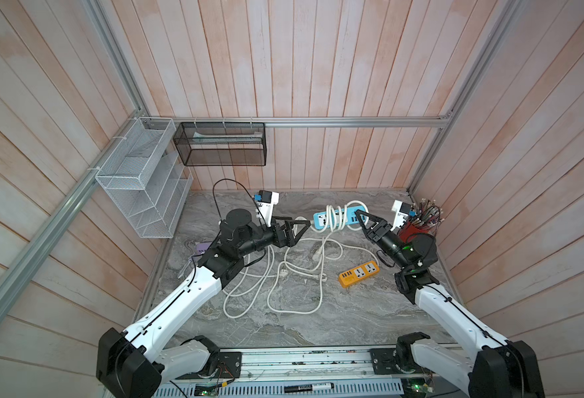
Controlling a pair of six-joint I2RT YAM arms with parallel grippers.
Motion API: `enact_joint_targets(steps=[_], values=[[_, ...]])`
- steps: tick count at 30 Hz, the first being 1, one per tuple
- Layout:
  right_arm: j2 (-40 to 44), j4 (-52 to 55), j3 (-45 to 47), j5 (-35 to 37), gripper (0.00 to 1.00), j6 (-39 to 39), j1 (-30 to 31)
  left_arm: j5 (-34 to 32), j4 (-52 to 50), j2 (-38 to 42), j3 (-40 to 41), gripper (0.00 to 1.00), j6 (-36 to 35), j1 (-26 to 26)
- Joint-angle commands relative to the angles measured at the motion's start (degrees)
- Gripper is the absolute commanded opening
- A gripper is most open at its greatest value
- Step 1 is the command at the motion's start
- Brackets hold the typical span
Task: Unwrap the cord wrapped around the power strip
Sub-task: Pick up the power strip from the center of the board.
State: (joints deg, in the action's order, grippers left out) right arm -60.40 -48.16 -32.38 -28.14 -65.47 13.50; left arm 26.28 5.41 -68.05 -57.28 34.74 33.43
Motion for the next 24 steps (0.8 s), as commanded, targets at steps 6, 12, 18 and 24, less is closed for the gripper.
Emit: enact_joint_targets(steps=[6,12,18,24], values=[[1.6,-11.2,-1.0,6.2,0.0,-2.3,0.5,-9.2,17.1,-3.1,5.0,0.97,8.2,11.2],[3.5,-8.7,-1.8,9.1,0.0,0.8,0.2,-18.9,9.1,1.7,5.5,0.97,2.4,14.3],[4.5,-6.9,-2.2,9.6,0.0,2.9,0.2,-28.4,-9.9,8.1,-0.6,1.0,-4.2,7.7],[7.3,-5.2,-1.1,14.4,0.0,5.3,0.2,-17.0,-5.4,8.4,-0.8,1.0,-2.5,4.4]])
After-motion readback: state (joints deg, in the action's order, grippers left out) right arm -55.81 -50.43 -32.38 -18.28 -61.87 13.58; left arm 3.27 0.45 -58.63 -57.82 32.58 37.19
